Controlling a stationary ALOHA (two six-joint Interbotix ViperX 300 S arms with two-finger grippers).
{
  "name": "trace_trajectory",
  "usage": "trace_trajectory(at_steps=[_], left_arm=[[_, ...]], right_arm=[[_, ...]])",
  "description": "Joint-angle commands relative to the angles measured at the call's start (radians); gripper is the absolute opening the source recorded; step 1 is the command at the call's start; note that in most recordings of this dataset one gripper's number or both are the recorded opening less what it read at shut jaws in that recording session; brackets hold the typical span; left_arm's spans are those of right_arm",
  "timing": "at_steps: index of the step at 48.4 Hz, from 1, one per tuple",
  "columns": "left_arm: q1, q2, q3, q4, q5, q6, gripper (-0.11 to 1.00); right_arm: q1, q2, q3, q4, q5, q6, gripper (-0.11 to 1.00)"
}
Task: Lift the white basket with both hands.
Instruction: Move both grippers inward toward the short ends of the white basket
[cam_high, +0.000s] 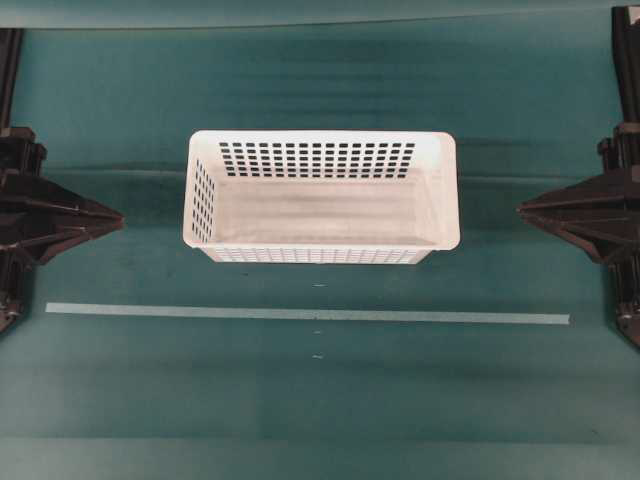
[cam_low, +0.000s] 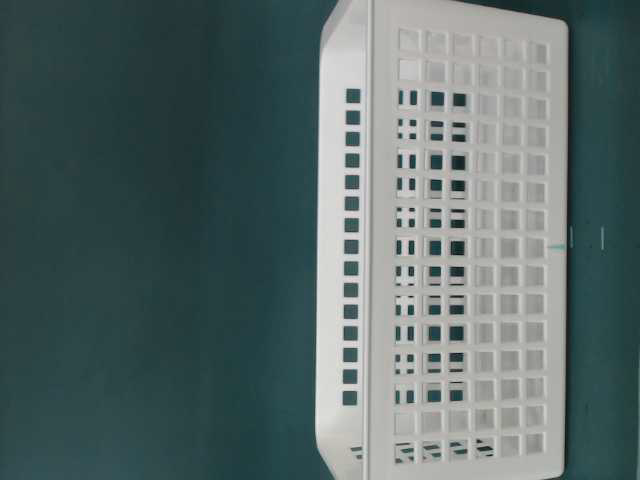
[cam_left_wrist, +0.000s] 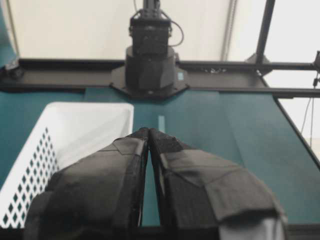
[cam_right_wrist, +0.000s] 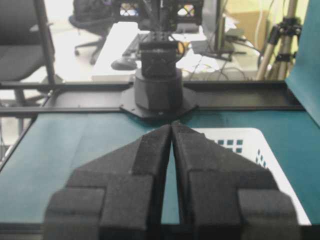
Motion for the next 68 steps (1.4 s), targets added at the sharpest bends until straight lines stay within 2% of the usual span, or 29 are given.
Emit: trace_trajectory(at_steps=[1,4,7,11,20,23,29,35,42,48,55,59,64,68], left_arm=[[0.017,0.009,-0.028,0.014,-0.005,-0.035,0.14],[0.026,0.012,-0.037,0.012,-0.005,-0.058,0.09],[0.031,0.017,-0.051,0.014,-0.005,-0.087,0.01],[0.038,0.023,-0.066,0.014,0.005,-0.121,-0.03],[0.052,0.049,-0.121,0.014,0.080,-0.227,-0.04],[0.069,0.064,-0.149,0.014,0.127,-0.288,-0.04],[0.103,0.095,-0.201,0.014,0.216,-0.420,-0.04],[0.127,0.124,-0.252,0.014,0.319,-0.574,-0.04],[0.140,0.172,-0.304,0.014,0.465,-0.784,-0.04],[0.141,0.218,-0.342,0.018,0.569,-0.914,-0.04],[0.160,0.278,-0.390,0.018,0.667,-0.996,-0.04],[0.179,0.307,-0.413,0.020,0.709,-1.017,-0.04],[0.187,0.336,-0.439,0.018,0.756,-1.034,-0.04],[0.198,0.360,-0.463,0.018,0.839,-1.048,-0.04]], right_arm=[[-0.006,0.009,-0.012,0.012,-0.005,0.011,0.14],[-0.009,0.009,-0.021,0.046,0.011,0.020,0.16],[-0.021,0.009,-0.032,0.092,0.038,0.044,0.08],[-0.041,0.011,-0.048,0.133,0.098,0.084,0.02],[-0.106,0.020,-0.120,0.160,0.275,0.218,0.00],[-0.138,0.038,-0.155,0.164,0.339,0.282,0.00],[-0.198,0.095,-0.239,0.164,0.505,0.442,0.00],[-0.230,0.175,-0.311,0.164,0.657,0.568,0.00],[-0.244,0.281,-0.385,0.161,0.778,0.684,0.00],[-0.255,0.371,-0.431,0.158,0.870,0.784,0.00],[-0.296,0.439,-0.476,0.149,1.028,0.884,0.00],[-0.318,0.469,-0.503,0.120,1.103,0.933,0.00],[-0.324,0.500,-0.532,0.097,1.147,0.974,0.00],[-0.324,0.523,-0.549,0.086,1.177,0.989,0.00]])
